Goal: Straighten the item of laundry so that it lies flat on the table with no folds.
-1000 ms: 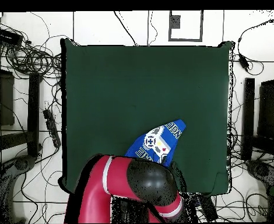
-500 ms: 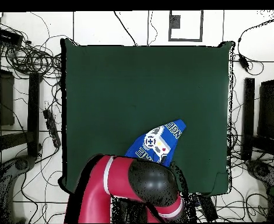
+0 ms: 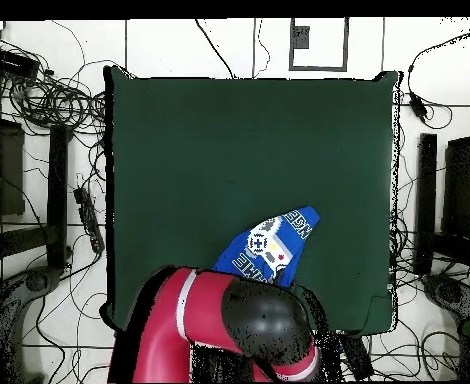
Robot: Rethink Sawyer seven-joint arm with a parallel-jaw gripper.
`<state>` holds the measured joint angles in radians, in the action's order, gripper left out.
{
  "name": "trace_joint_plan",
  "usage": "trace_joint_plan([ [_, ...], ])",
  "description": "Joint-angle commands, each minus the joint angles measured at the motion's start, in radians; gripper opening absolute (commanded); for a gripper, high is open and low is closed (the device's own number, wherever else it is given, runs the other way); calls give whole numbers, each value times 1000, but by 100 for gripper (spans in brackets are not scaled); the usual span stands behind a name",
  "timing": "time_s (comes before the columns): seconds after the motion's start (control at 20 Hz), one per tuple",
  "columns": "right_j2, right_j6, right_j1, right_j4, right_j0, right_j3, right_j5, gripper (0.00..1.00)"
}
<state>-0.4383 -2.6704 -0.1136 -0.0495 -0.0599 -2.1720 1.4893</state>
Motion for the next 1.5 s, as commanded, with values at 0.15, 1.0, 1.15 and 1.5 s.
trace_joint_plan([
  [0.15,146,-42,-125,156,30,-111,-390,100],
  [1.0,135,-58,-147,142,52,-103,-348,0],
  [1.15,134,-79,-147,94,57,-127,-320,0],
  [1.5,63,-11,-47,-4,126,-237,-340,0],
])
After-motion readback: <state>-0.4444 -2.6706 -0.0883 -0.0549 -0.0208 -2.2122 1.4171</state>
